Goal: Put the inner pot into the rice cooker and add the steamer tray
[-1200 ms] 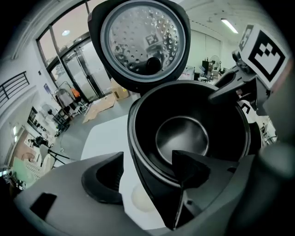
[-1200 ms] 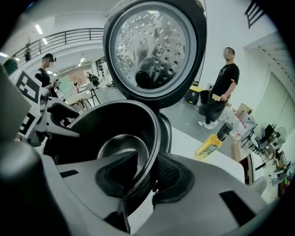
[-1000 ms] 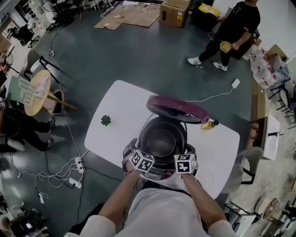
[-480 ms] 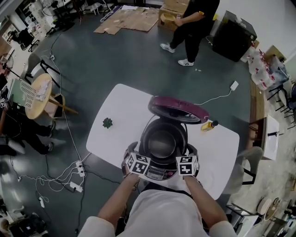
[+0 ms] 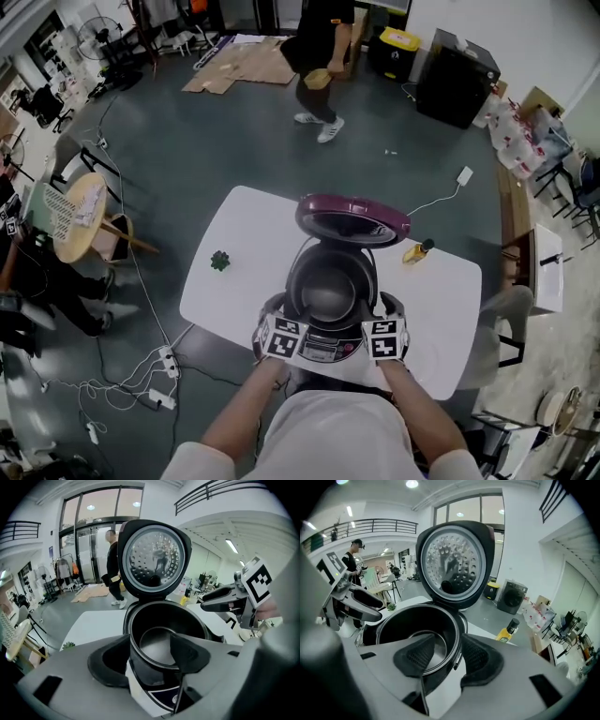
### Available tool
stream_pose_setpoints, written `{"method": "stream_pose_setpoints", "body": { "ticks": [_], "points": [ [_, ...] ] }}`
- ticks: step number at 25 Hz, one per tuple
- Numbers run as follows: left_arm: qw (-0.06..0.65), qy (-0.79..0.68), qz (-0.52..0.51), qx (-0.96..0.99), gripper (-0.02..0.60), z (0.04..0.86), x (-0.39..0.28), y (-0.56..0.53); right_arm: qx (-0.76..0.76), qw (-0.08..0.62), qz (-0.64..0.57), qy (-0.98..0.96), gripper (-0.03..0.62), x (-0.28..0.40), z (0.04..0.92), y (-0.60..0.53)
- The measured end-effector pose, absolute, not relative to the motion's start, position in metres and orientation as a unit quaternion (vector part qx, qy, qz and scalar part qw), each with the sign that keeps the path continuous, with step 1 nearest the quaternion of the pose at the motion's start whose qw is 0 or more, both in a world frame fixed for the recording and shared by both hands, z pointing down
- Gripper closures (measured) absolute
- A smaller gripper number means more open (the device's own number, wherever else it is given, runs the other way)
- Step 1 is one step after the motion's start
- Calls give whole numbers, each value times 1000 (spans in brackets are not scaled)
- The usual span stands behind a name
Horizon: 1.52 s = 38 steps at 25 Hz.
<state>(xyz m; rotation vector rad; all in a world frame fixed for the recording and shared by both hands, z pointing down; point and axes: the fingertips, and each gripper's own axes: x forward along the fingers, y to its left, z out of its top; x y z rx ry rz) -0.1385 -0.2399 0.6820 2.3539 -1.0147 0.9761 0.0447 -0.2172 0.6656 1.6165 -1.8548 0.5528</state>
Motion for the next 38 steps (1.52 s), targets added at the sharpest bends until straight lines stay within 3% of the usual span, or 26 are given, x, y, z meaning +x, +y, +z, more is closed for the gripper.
{"method": "stream_pose_setpoints", "body": {
  "ticks": [22,38],
  "points": [
    [184,-294,305,887,344,639,-86,-184,660,235,189,-688,422,81,612,-147],
    [180,-237,296,908,345,626,35,-122,688,220,208,-660,424,185,614,-70]
  ]
}}
